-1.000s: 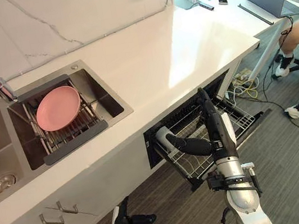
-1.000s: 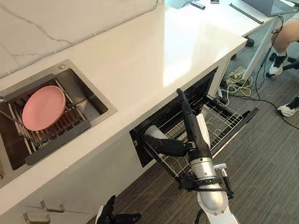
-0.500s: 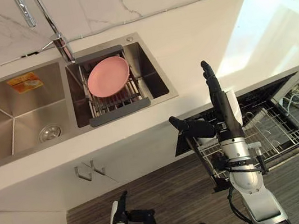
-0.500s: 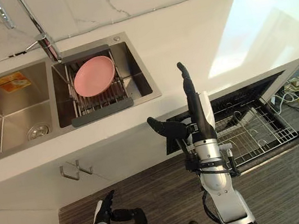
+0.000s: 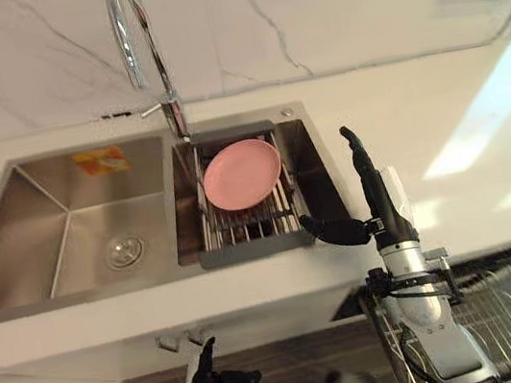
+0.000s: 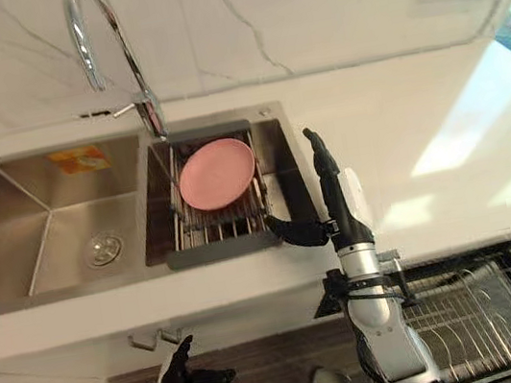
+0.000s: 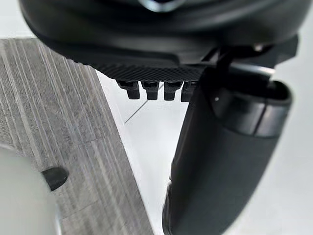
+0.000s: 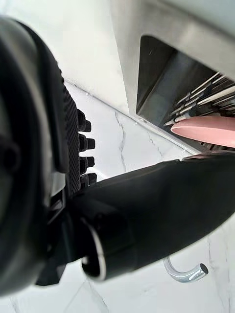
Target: Walk over to the sink, pick up the cup, carry it to the dishwasher, place the cup inside the dishwasher, then close the dishwasher door
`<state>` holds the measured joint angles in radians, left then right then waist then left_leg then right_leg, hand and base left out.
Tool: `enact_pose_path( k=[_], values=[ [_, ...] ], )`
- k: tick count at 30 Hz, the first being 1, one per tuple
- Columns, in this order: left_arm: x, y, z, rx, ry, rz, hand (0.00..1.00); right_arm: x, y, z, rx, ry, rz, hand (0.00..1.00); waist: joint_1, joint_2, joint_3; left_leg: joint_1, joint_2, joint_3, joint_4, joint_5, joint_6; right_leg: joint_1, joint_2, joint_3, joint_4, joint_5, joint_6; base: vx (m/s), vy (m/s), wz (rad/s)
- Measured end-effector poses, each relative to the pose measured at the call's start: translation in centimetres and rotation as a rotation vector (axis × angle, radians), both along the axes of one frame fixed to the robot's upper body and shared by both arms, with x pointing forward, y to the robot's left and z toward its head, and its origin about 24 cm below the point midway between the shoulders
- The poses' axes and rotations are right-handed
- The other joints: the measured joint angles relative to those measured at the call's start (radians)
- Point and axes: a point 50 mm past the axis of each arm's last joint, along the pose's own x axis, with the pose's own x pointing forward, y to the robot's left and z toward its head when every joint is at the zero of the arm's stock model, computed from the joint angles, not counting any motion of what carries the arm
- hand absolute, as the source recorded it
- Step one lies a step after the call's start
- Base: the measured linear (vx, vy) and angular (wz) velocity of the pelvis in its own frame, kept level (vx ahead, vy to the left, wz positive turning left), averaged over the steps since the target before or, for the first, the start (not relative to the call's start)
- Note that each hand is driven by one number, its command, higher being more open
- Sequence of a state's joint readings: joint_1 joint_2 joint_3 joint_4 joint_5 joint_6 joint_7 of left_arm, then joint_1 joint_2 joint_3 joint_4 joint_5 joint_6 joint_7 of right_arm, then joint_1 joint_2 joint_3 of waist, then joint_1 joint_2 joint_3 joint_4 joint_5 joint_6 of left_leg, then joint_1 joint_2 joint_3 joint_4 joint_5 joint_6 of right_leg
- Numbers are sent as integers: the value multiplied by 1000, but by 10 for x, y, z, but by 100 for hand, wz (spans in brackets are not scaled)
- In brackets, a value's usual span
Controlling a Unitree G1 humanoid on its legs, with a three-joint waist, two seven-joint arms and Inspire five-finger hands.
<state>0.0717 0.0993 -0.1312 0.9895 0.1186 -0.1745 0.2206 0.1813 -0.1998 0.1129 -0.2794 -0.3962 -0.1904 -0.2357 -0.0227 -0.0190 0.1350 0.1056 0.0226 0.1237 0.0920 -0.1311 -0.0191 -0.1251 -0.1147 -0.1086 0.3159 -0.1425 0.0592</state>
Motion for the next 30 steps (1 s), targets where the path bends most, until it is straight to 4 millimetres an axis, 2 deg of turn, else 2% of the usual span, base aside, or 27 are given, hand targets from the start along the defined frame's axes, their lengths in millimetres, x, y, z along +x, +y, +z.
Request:
enact_pose_path(
  k=[3, 4, 5, 6, 7, 8, 9, 11, 13, 21, 28, 29, 30],
  values=[
    [-1, 1, -1, -3, 9, 5, 100, -6, -4, 2, -28, -5, -16, 100, -10, -2, -2, 8, 11, 1, 3, 0, -1, 34, 13, -6, -46, 7, -5, 210, -60, 1],
    [-3, 3, -2, -2, 27, 18, 100, -7, -5, 1, -33, 3, -19, 100, -19, -4, -1, 5, 6, 0, 38, -1, -3, 58, 6, -6, -68, 15, -5, 161, 22, 9],
    [-4, 6, -3, -21, 53, 0, 100, -8, -5, -1, -28, 12, -21, 100, -21, -26, 8, -27, -11, 2, 103, -28, -4, 87, -21, -3, -89, 23, 0, 109, 40, 14],
    [-3, 4, -4, -34, 63, -17, 100, -8, -5, -1, -29, 14, -23, 100, -22, -25, 8, -24, -15, 7, 64, -42, -7, 99, -26, -2, -99, 25, 4, 59, 53, 19],
    [-3, -4, -5, -48, 71, -43, 100, -7, -8, -1, -45, 15, -23, 100, -28, 2, -1, -10, 0, 8, -78, 55, -26, 109, -11, -12, -115, 29, 10, 34, 73, 12],
    [-3, -8, -5, -54, 73, -58, 100, -6, -8, -4, -48, 33, -21, 100, -24, 11, -11, -8, 11, 12, -99, 84, -11, 118, -1, -11, -136, 38, 23, 20, 73, 10],
    [-2, -7, -5, -51, 70, -63, 100, -6, -7, -6, -47, 41, -11, 100, -23, 7, -12, -12, 10, 10, -94, 86, -10, 123, 0, -11, -149, 51, 23, -5, 67, 6],
    [-2, -3, -4, -40, 64, -66, 100, -7, -1, -7, -47, 54, 23, 100, -21, -18, -16, -17, 3, 5, -92, 87, -8, 146, -3, -11, -202, 70, 28, -48, 34, 5],
    [-2, -2, -4, -30, 61, -53, 100, -7, 0, -7, -48, 56, 28, 100, -21, -23, -19, -16, 2, 4, -91, 88, -7, 162, -1, -11, -232, 79, 28, -89, 13, 0],
    [-4, 1, -4, -6, 56, -25, 100, -7, -2, -7, -60, 58, 30, 100, -22, -19, -17, -26, 13, -6, -119, 106, -10, 175, 18, -21, -304, 128, 17, -89, -20, 2],
    [-3, 1, -4, -4, 55, -25, 100, -6, -4, -10, -63, 70, 22, 100, -22, -18, -17, -27, 13, -22, -126, 115, -10, 190, 21, -36, -327, 135, 17, -2, -15, 6],
    [-5, 0, -4, -6, 59, -26, 100, -3, -7, -23, -94, 135, 41, 100, -22, -12, -25, -24, 14, -29, -130, 116, -11, 212, 27, -39, -367, 153, 15, 0, 0, 0],
    [-5, 0, -4, -6, 59, -26, 100, -3, -7, -23, -94, 135, 41, 100, -22, -12, -25, -24, 14, -29, -130, 116, -11, 212, 27, -39, -367, 153, 15, 0, 0, 0]
  ],
)
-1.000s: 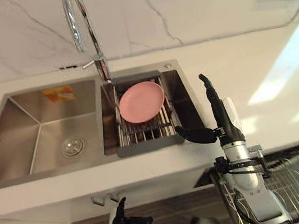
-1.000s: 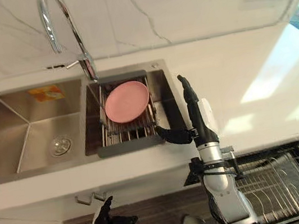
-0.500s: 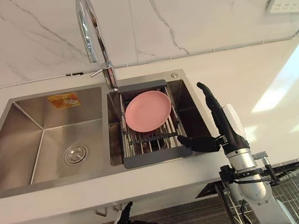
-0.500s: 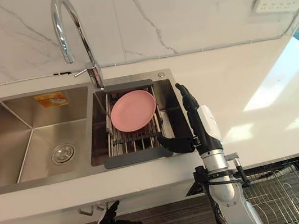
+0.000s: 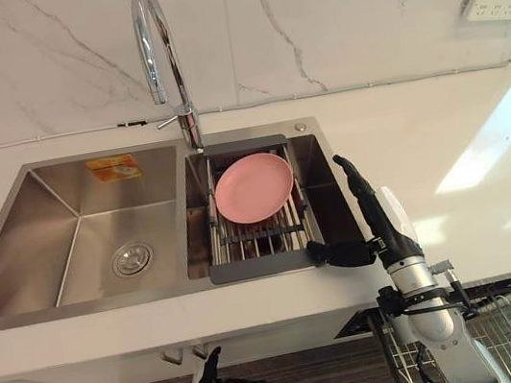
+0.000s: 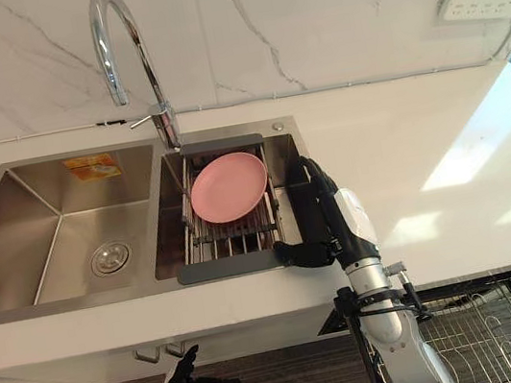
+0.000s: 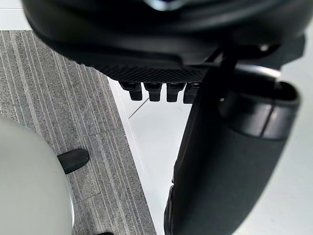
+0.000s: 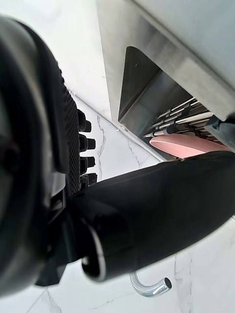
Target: Walk over to the sink, pick up the cup, carry it to the dishwasher, place the cup inside the dishwasher, then close the dishwasher door
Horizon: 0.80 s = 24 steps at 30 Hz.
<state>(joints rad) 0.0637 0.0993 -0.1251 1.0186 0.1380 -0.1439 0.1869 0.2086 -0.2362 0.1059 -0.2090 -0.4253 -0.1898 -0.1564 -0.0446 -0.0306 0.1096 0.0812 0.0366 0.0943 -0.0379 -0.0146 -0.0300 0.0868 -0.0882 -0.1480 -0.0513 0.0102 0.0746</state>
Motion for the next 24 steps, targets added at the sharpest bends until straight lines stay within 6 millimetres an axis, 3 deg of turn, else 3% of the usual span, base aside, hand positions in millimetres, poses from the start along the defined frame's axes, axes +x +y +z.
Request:
enact_pose_path(
  k=[4, 12, 19, 24],
  values=[
    [0, 0, 0, 0, 0, 1, 100, 0, 0, -1, 3, 3, -1, 100, -1, 0, 0, 3, 0, 3, 0, 0, 0, 0, 0, 3, 0, 0, 0, 0, 0, -2],
    [-6, 6, -1, -29, 11, 83, 100, -9, 2, -31, 134, 132, -134, 100, -13, 1, 1, 33, 6, 35, 0, -1, -1, 17, -2, 29, 5, 0, 0, -18, -4, -9],
    [-10, 11, -2, -51, 13, 142, 100, -10, -13, -29, 106, 109, -274, 100, -6, 2, 2, 41, 9, 25, -17, 0, -3, 19, -2, 7, 23, -4, 1, -64, -16, 6],
    [-10, 12, -2, -54, 11, 153, 100, -7, -17, -12, 35, 29, -266, 100, -1, 3, 2, 46, 9, 12, -33, 7, -9, 18, -2, -3, 37, -16, 3, -49, -19, 8]
  ],
)
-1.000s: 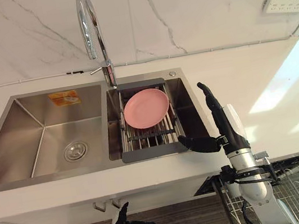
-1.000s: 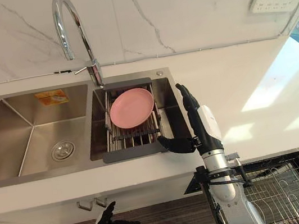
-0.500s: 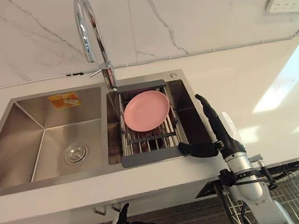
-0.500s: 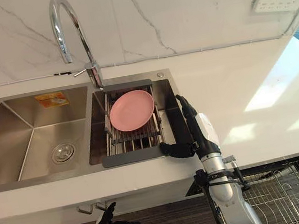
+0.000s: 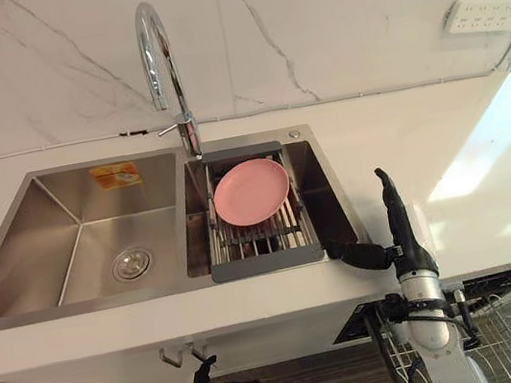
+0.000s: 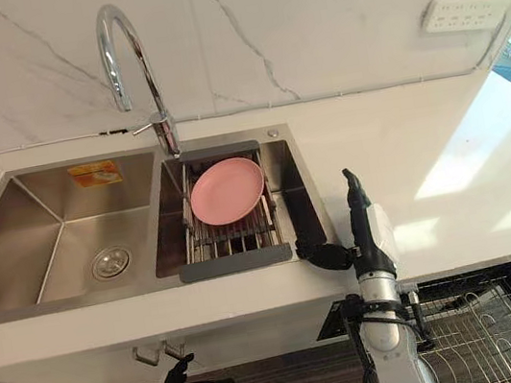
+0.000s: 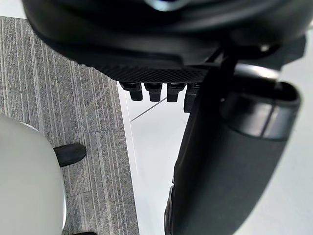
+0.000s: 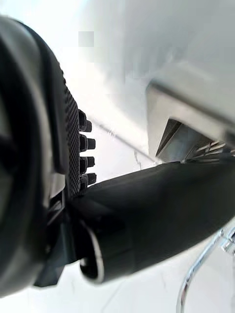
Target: Walk over to the sink, pick up the cup, carry it to the dishwasher, place the cup inside the dishwasher, then close the dishwasher door
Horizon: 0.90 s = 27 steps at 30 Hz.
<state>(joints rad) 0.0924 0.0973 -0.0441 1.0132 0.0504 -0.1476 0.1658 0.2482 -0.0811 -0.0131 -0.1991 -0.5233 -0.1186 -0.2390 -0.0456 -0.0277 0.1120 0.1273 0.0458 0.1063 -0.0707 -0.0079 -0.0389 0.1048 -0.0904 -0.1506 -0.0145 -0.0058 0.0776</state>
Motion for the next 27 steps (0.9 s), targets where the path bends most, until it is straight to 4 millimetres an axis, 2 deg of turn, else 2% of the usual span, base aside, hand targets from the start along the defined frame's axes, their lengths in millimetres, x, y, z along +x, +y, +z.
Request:
enact_pose_path(
  k=[5, 15, 22, 27],
  values=[
    [-1, 2, 0, -5, -1, 25, 100, 11, -4, 19, -82, -75, 34, 100, 4, 2, 1, -1, 1, -14, -14, 11, 3, 0, 1, -17, 0, -2, -2, 7, -19, 9],
    [0, 2, 0, -20, -7, 30, 100, 30, 1, 35, -181, -119, 142, 100, 6, 1, 4, -13, 0, -32, -14, 11, 1, -9, -3, -39, 17, -24, 4, 16, -10, 5],
    [6, 2, 4, -22, -46, 26, 100, 49, 8, 32, -282, -76, 249, 100, 31, 0, 25, -44, -2, -47, -4, 10, 0, -38, -9, -54, 42, -36, 4, -12, -13, 8],
    [8, 2, 6, -27, -59, 37, 100, 59, 13, 27, -386, -41, 302, 100, 35, 0, 28, -68, -8, -71, 7, 10, 0, -54, -16, -76, 60, -46, 7, -12, -8, 14]
  ],
)
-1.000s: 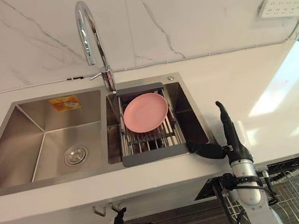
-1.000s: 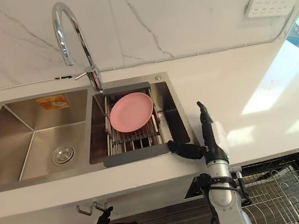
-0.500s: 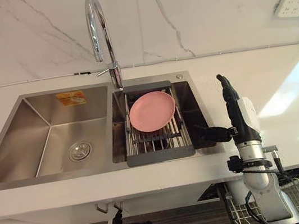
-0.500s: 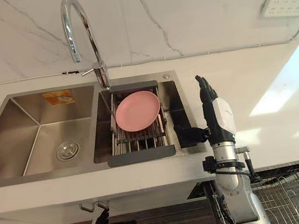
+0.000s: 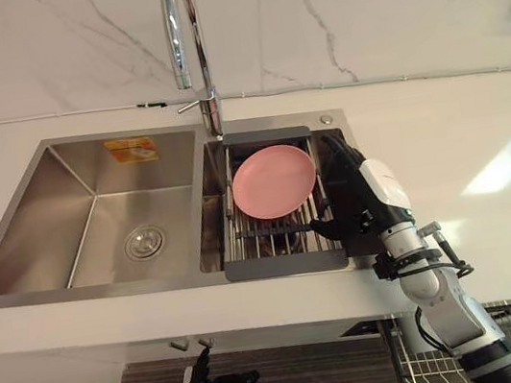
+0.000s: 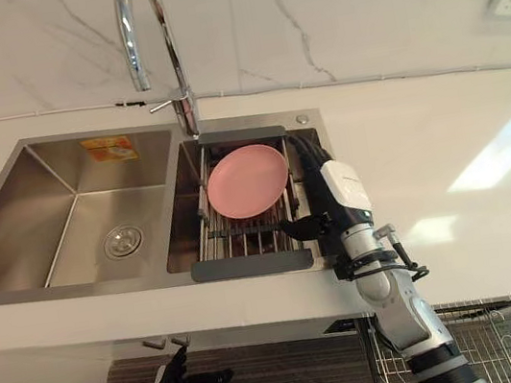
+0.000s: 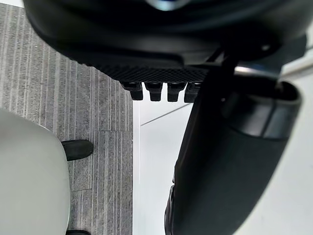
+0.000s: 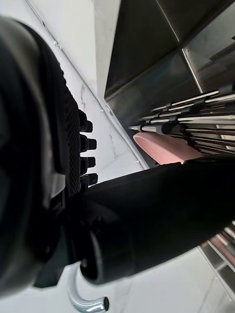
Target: Walk over to the sink, pick up the cup, carry it to the dishwasher, place the cup inside the dishwasher, then close the dishwasher door
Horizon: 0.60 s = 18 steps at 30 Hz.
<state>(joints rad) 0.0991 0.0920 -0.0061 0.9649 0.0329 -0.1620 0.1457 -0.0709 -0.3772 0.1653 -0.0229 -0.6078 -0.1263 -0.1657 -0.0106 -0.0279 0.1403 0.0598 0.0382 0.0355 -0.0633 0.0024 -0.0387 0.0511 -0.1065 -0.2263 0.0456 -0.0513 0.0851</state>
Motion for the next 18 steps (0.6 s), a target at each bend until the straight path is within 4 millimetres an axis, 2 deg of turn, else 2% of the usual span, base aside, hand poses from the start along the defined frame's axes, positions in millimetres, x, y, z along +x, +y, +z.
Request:
enact_pose_path(
  k=[9, 13, 18],
  values=[
    [6, 0, 4, -2, -36, 0, 100, 20, 1, 9, -190, -55, -3, 100, 20, -1, 28, -32, -8, -6, 18, 0, 0, -24, -10, -9, 14, -2, 1, -26, 1, 4],
    [7, 0, 5, -6, -43, 6, 100, 26, 0, 12, -228, -71, -31, 100, 21, -1, 31, -42, -11, -11, 19, 0, 0, -37, -16, -15, 31, -8, 3, -20, 3, 5],
    [13, 0, 8, -6, -75, 5, 100, 37, 0, 21, -270, -110, -60, 100, 23, -1, 62, -51, -15, -12, 26, 1, 1, -44, -22, -18, 37, -8, 3, -32, 2, 2]
  ],
)
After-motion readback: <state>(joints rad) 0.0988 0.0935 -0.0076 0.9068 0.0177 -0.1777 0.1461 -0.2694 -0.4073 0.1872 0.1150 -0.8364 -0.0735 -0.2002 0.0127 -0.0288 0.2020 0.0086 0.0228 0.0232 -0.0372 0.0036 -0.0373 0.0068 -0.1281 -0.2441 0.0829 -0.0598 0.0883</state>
